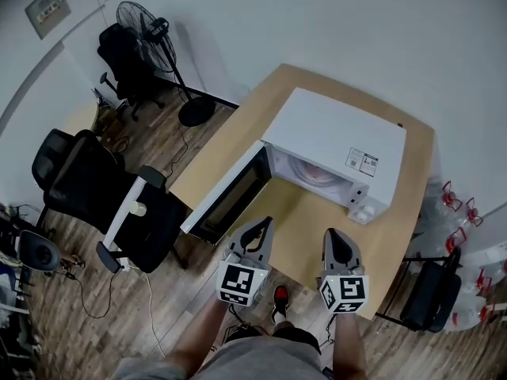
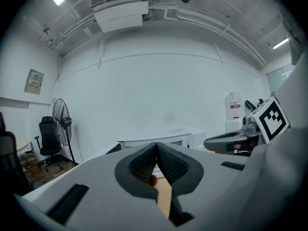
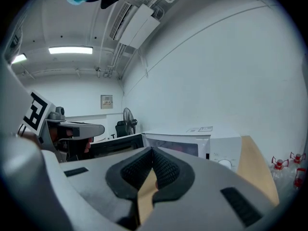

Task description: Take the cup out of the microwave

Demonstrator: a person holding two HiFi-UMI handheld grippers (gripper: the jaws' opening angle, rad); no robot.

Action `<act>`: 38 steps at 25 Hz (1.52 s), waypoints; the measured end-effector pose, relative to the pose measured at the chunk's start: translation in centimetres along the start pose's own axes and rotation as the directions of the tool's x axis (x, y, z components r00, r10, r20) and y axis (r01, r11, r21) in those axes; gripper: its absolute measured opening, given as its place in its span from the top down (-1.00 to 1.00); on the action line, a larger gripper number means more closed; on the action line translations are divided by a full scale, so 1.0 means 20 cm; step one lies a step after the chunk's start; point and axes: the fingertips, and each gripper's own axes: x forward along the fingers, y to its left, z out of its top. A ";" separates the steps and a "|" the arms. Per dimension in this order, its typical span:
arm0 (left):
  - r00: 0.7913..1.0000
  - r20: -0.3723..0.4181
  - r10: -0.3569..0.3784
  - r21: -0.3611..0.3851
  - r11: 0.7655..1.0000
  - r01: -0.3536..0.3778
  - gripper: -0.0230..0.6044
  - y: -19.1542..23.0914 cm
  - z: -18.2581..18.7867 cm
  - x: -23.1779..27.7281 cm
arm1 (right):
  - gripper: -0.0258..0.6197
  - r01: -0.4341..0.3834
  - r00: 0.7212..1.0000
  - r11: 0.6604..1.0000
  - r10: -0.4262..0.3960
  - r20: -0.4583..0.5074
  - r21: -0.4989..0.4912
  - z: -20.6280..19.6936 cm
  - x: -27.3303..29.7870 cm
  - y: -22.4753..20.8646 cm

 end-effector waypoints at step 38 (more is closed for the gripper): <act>0.973 -0.030 -0.230 -0.017 0.973 0.229 0.86 0.27 -0.37 0.71 | 0.87 0.248 0.966 0.969 -0.249 -0.066 -0.020 -0.35 0.64 -0.25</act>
